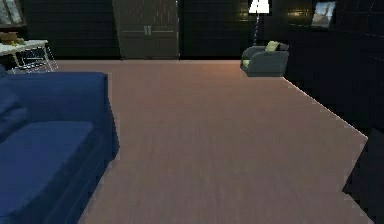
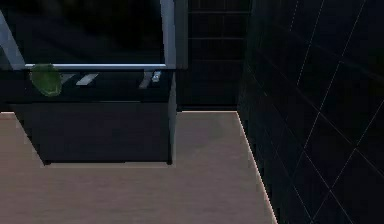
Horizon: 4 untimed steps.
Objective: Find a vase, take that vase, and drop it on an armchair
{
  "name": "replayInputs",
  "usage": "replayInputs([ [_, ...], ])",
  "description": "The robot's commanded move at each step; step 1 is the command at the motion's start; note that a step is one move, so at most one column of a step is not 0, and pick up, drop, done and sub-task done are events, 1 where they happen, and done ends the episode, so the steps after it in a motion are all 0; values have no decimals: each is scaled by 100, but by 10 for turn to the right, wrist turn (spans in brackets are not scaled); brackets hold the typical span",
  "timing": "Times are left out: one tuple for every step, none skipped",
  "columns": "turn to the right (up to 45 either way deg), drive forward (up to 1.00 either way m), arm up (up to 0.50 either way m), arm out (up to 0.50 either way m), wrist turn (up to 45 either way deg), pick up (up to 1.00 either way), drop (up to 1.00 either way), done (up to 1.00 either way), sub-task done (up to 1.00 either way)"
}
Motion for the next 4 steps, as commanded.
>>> replayInputs([
  [450, 0, 0, 0, 0, 0, 0, 0, 0],
  [0, 90, 0, 0, 0, 0, 0, 0, 0],
  [-450, 0, 0, 0, 0, 0, 0, 0, 0],
  [-240, 0, 0, 0, 0, 0, 0, 0, 0],
])
